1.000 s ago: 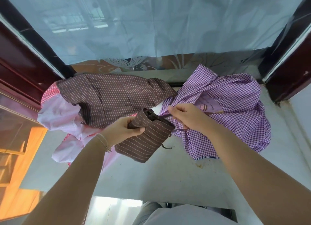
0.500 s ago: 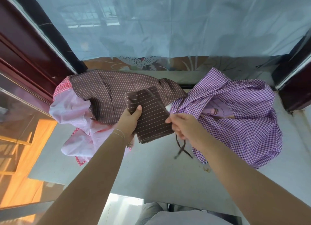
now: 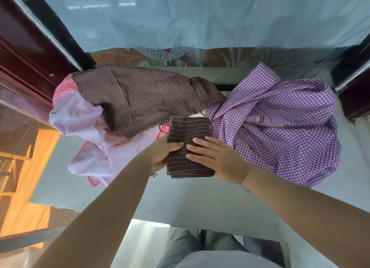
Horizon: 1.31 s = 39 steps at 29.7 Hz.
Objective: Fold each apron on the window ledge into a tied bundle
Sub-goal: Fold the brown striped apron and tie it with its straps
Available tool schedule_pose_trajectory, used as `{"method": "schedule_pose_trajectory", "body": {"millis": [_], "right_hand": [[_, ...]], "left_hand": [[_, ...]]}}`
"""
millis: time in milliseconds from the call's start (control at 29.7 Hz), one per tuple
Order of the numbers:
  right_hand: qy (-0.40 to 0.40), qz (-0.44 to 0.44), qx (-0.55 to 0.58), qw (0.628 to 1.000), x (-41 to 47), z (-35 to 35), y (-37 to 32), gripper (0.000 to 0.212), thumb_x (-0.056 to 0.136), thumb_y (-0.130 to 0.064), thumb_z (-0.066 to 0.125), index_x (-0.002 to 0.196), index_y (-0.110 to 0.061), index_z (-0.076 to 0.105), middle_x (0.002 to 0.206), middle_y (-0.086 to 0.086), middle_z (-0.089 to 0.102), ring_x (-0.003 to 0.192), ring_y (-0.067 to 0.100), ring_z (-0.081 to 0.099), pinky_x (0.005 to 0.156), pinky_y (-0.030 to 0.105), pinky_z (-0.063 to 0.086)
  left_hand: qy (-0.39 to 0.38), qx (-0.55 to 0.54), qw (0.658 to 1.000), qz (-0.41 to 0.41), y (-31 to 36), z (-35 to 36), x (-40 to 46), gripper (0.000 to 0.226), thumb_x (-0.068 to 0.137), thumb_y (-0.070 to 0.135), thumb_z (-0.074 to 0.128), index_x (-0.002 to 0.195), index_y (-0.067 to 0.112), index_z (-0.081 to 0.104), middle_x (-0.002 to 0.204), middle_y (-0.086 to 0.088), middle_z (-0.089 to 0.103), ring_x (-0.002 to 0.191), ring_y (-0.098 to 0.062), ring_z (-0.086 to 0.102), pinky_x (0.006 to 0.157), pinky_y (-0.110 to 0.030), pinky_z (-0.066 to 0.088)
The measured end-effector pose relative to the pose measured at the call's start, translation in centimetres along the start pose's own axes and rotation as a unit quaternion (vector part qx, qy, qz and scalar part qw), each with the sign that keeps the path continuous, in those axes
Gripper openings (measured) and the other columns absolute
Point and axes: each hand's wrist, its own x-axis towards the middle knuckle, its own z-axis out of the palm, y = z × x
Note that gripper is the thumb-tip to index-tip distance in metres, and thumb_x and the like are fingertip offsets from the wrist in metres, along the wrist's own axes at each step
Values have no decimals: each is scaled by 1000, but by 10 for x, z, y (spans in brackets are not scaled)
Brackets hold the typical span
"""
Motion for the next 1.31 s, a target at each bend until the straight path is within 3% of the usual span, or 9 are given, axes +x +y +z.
{"method": "schedule_pose_trajectory", "body": {"millis": [303,370,504,639,740,840,941,1109,1311], "right_hand": [[-211,23,33,977,-43,114,-25,84,61,-13,87,138,-18,51,143,3,50,134,25,44,111,38,28],[-211,36,56,975,-49,127,-31,82,59,-13,88,134,-16,55,139,5,54,130,25,49,108,39,32],[-212,88,119,966,-60,141,-37,83,56,-17,90,132,-11,56,136,7,56,129,24,50,108,42,30],[-181,243,279,911,-62,141,-40,67,82,-10,71,143,-21,44,149,2,42,138,19,37,115,37,31],[-80,365,336,864,-54,140,-42,40,87,-12,66,126,-19,61,123,-4,56,110,14,56,93,24,45],[-31,463,386,797,-42,135,-43,18,89,-21,65,107,-17,66,99,-11,53,89,4,54,82,20,45],[12,559,466,686,-25,132,-41,10,92,-26,62,101,-22,61,97,-10,61,93,1,57,83,17,44],[-4,639,441,630,-6,141,-29,34,96,-37,53,117,-11,55,107,3,64,97,16,62,82,30,52],[-88,763,406,496,6,143,-34,63,88,-61,50,128,-13,45,123,12,43,97,24,52,75,34,52]], "left_hand": [[199,252,947,-15,-135,-9,56,60,90,7,61,143,18,35,135,-5,51,116,-23,55,99,-36,46],[245,490,830,109,-155,-11,51,69,86,9,64,146,18,31,141,-7,40,124,-27,44,104,-45,43],[23,688,607,398,-193,-27,50,52,83,7,60,134,12,52,135,-6,56,120,-22,56,109,-39,38],[-5,671,662,334,-202,-46,52,81,72,-5,70,145,13,39,147,-4,44,130,-18,45,113,-33,28],[16,550,805,221,-199,-40,56,72,82,10,69,144,30,37,137,-2,53,117,-23,53,105,-33,42],[111,180,974,78,-183,-18,58,34,79,30,67,112,30,60,107,-5,64,98,-30,57,80,-40,48],[200,203,955,85,-172,-9,69,38,80,20,72,106,25,45,92,7,60,84,-20,59,70,-28,50],[240,290,926,-2,-142,-11,95,35,89,49,58,109,20,51,95,3,63,88,-19,60,71,-30,46],[222,601,768,-23,-114,3,109,49,94,61,33,113,17,45,86,-4,64,71,-25,56,59,-32,43]]}}
